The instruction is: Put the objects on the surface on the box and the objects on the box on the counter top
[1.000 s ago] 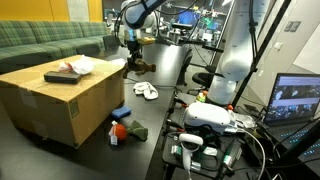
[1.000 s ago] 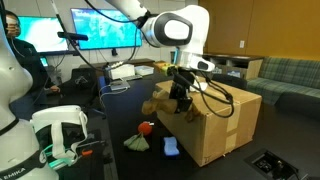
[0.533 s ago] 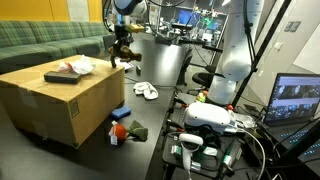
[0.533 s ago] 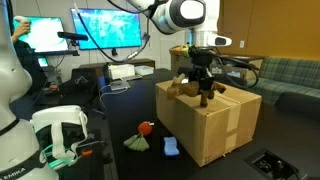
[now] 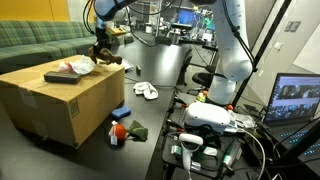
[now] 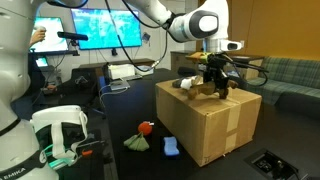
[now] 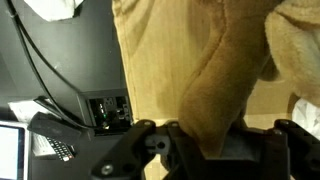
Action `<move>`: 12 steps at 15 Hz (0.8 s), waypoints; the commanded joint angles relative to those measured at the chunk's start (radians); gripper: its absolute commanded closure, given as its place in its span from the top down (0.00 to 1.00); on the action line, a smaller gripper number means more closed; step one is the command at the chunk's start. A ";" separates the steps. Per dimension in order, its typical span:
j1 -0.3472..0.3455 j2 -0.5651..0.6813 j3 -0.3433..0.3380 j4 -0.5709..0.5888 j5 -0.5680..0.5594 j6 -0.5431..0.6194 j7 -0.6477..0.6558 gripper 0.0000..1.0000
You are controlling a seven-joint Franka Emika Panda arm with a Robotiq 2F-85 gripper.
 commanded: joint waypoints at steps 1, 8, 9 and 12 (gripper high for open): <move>0.024 0.150 -0.008 0.195 -0.026 -0.029 0.030 0.00; 0.055 0.228 -0.027 0.329 -0.048 -0.093 0.065 0.47; 0.058 0.223 -0.027 0.338 -0.052 -0.104 0.069 0.56; 0.073 0.197 -0.030 0.350 -0.071 -0.100 0.089 0.79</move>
